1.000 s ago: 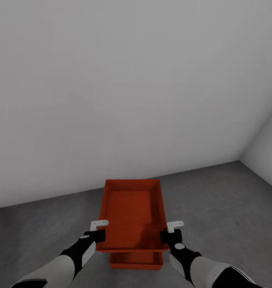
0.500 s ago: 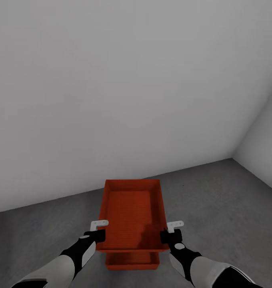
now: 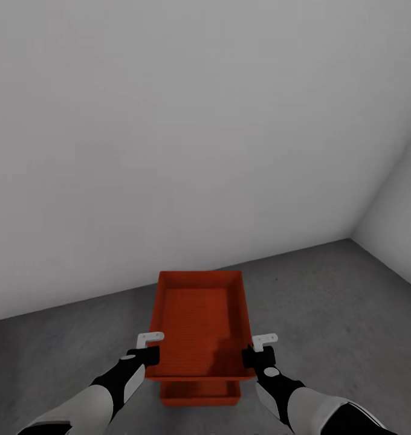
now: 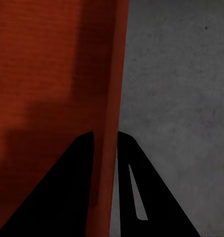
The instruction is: Move the two storage containers from the living room to the garage. In the garage, place one container on the floor and stack the other container on top of it (either order is fine).
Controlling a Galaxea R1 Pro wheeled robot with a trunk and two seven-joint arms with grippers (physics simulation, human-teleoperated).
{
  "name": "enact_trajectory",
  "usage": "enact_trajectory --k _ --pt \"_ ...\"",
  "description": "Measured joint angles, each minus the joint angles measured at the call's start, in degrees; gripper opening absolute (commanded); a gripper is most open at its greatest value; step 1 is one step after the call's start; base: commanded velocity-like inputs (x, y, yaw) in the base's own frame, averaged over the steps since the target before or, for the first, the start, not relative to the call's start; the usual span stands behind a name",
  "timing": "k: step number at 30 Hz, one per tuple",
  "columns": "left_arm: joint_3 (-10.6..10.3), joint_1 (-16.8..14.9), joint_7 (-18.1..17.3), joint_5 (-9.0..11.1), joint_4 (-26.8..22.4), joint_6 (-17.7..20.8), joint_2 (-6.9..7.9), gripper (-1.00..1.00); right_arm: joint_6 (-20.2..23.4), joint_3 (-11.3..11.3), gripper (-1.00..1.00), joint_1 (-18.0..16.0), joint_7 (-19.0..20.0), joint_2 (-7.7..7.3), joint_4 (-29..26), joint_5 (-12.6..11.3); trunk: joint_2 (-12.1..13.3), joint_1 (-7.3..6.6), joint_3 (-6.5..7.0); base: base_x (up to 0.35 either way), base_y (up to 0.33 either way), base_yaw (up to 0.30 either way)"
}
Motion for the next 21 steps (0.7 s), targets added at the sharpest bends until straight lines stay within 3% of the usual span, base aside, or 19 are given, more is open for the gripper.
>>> enact_trajectory --k 7,21 --pt "0.0 0.0 0.0 0.1 0.2 -0.2 0.02 -1.00 0.0 0.1 -1.00 0.0 -0.1 0.02 0.0 0.0 0.0 0.00 0.00 -0.243 0.000 0.000" --pt "-0.1 0.0 -0.1 0.4 0.5 -0.5 0.06 -1.00 0.0 0.3 -1.00 0.0 0.0 -0.01 0.0 0.0 0.0 -0.02 0.00 -0.016 0.000 0.000"
